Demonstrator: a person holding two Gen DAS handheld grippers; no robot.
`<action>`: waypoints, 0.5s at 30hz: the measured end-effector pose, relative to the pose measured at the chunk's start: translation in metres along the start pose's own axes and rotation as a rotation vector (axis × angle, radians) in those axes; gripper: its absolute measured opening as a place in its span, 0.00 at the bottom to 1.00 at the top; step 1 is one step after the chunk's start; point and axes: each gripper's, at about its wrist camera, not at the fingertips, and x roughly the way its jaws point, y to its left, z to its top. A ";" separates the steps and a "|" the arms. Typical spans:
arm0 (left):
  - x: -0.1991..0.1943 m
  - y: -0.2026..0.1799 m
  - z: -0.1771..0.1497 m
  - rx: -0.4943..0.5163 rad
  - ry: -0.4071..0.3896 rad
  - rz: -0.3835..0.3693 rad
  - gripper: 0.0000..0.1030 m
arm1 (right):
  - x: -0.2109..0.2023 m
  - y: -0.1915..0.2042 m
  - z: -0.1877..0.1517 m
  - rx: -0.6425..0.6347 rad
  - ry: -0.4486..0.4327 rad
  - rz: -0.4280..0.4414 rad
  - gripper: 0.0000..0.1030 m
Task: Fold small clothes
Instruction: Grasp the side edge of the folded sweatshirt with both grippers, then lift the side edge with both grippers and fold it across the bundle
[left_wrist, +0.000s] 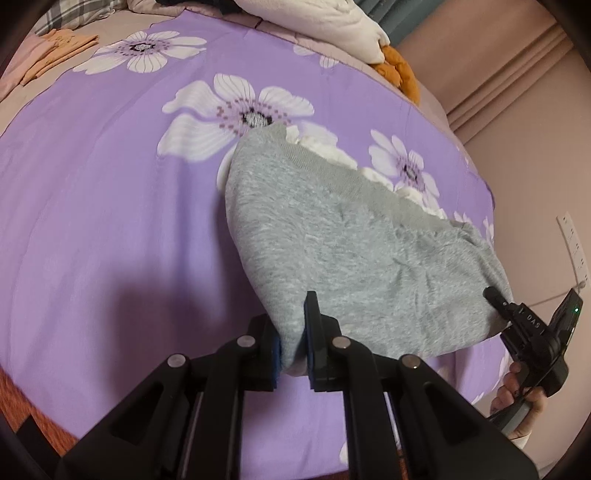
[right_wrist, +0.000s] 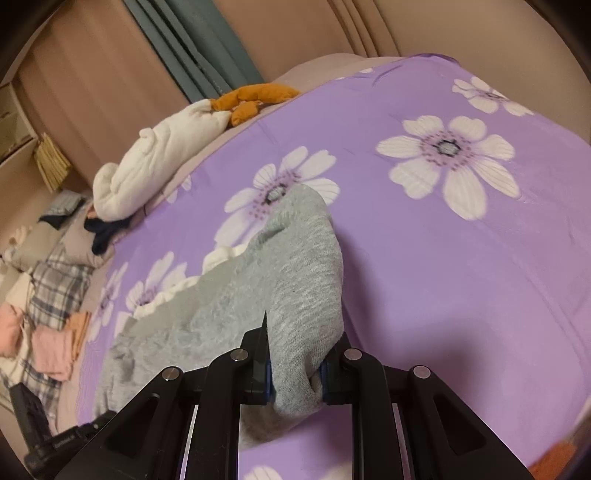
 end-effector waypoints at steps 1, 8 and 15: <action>0.001 0.000 -0.005 0.004 0.010 0.009 0.10 | -0.003 -0.003 -0.003 0.011 0.004 -0.007 0.19; 0.013 0.003 -0.025 0.037 0.024 0.085 0.12 | -0.004 -0.012 -0.019 0.019 0.026 -0.059 0.19; 0.013 0.003 -0.024 0.047 0.038 0.091 0.16 | 0.007 -0.014 -0.023 0.006 0.038 -0.123 0.19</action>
